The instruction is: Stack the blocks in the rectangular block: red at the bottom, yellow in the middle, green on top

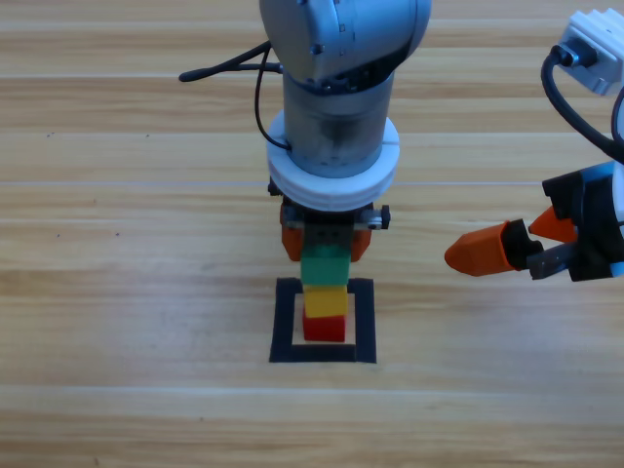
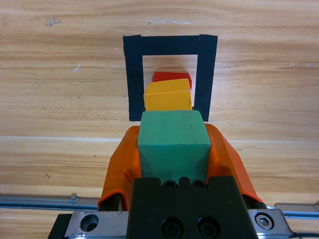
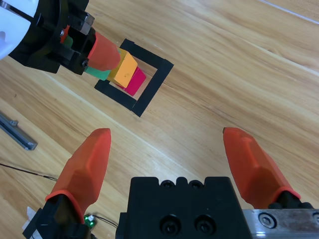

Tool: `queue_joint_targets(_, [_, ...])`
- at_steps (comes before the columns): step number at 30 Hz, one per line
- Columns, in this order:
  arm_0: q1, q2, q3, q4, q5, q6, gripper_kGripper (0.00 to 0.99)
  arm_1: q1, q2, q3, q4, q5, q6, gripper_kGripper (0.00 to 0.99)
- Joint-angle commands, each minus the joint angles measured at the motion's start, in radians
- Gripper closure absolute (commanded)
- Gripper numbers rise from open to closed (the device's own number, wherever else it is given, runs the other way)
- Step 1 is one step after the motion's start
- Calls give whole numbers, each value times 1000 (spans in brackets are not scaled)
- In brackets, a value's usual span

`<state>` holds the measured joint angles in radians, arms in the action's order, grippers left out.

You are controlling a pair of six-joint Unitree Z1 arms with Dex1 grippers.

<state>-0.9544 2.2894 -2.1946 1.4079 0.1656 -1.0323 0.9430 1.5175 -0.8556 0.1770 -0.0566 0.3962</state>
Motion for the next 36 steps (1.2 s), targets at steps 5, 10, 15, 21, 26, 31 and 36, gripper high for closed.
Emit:
queue_joint_targets(5, [-1,59,-11,-3,9,20,979,-24,36,4,-1,-3,-2,1])
queue_joint_targets(10, [5,64,-11,-4,8,28,979,-24,36,6,-1,0,-2,1])
queue_joint_targets(15, [9,67,-11,-7,9,34,979,-24,35,6,-1,0,-2,1])
queue_joint_targets(21, [22,68,-11,-9,8,44,978,-24,36,6,-1,1,-2,1])
queue_joint_targets(26, [22,76,-17,-9,6,46,978,-24,36,7,-1,1,-2,1])
queue_joint_targets(31, [23,78,-19,-10,8,46,978,-24,36,7,-1,3,-2,1])
queue_joint_targets(36, [23,81,-22,-10,6,46,978,-24,35,7,-1,3,-2,1])
